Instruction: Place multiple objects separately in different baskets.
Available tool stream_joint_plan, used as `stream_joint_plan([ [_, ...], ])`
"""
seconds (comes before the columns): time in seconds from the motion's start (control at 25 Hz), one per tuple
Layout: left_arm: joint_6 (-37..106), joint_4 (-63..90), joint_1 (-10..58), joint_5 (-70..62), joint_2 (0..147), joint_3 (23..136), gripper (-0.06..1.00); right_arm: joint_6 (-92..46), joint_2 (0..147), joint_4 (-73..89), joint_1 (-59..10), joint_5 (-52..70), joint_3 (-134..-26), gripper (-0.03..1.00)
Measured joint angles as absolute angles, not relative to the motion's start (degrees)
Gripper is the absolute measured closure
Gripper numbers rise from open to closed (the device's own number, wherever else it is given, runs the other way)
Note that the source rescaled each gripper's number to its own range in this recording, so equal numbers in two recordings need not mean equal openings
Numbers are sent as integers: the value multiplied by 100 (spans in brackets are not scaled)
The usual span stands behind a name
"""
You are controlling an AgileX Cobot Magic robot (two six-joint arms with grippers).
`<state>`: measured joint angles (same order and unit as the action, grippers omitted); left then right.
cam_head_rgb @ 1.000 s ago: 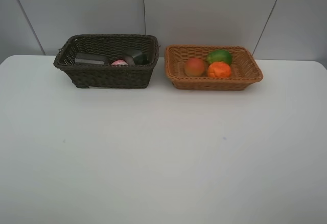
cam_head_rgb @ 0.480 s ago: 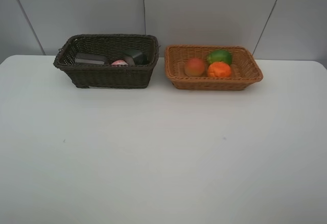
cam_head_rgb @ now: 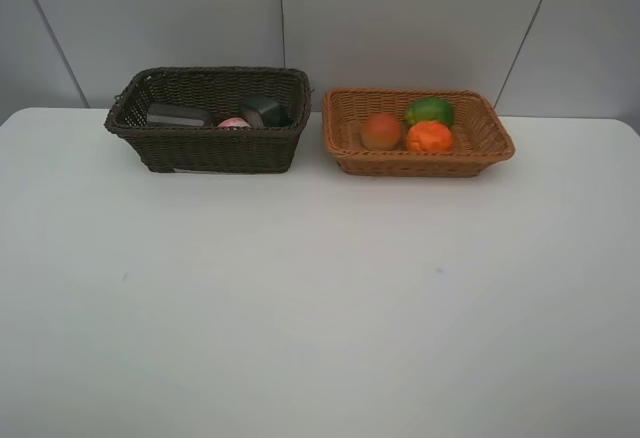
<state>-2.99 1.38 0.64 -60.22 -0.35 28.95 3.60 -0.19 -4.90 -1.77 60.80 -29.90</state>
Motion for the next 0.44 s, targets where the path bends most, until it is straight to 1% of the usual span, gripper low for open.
stream_joint_plan([
  [0.44, -299, 138, 64, -6022, -35, 2895, -6, 360, -19, -490, -177, 6080, -2990, 3],
])
